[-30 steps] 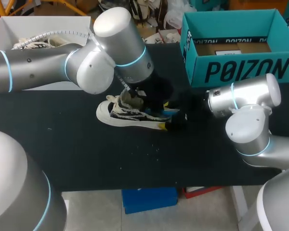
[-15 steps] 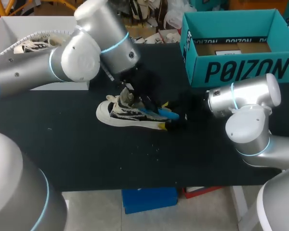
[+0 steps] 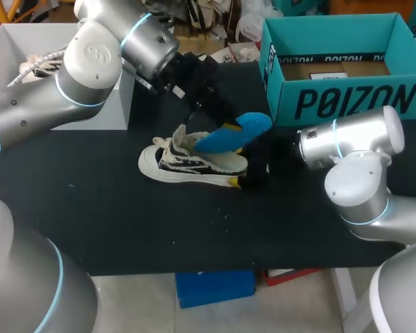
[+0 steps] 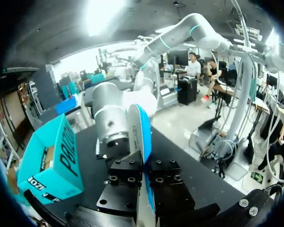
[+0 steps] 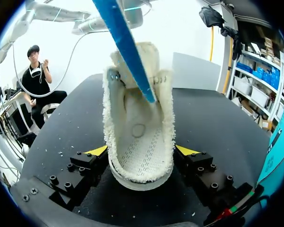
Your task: Take the shoe out of the shoebox, open the shoe tongue, remove and reinsert the insole, then place the shoe into the shoebox
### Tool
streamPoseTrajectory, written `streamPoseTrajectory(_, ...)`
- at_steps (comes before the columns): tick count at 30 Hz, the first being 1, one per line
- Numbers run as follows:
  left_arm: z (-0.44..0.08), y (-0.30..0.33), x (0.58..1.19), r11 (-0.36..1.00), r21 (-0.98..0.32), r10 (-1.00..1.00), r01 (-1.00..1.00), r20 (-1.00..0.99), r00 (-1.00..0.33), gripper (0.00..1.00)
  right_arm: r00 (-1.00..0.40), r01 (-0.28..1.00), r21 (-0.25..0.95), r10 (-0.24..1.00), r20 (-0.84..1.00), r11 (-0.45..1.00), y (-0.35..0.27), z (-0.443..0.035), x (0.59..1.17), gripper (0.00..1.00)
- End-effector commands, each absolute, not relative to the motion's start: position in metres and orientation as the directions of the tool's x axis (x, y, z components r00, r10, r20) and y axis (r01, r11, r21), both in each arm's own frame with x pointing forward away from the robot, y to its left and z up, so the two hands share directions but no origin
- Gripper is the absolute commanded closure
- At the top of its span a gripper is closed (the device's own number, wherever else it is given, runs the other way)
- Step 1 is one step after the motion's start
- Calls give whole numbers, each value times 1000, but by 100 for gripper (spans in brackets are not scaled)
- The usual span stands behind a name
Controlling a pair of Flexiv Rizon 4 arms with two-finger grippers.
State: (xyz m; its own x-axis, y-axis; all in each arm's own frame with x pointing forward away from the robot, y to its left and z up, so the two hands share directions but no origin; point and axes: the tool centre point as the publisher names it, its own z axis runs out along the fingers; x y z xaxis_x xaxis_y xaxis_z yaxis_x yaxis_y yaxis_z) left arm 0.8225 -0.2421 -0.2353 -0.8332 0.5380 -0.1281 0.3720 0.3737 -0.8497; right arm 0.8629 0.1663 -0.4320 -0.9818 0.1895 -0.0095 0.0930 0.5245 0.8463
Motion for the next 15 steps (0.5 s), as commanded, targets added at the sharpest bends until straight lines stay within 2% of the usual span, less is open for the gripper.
streamPoseTrajectory(1,-238,-238,819,364,-855,531,371,-137,-836,100,-981,95,845,191,-9,526,167,-434,863,100)
streamPoseTrajectory(12,-238,-238,819,364,-855,531,371,-137,-836,100,-981,95,845,191,-9,526,167,-434,863,100)
streamPoseTrajectory(15,-223,-234,809,331,-894,473,302,-120,-873,100,-981,95,845,191,-9,526,167,-434,863,100)
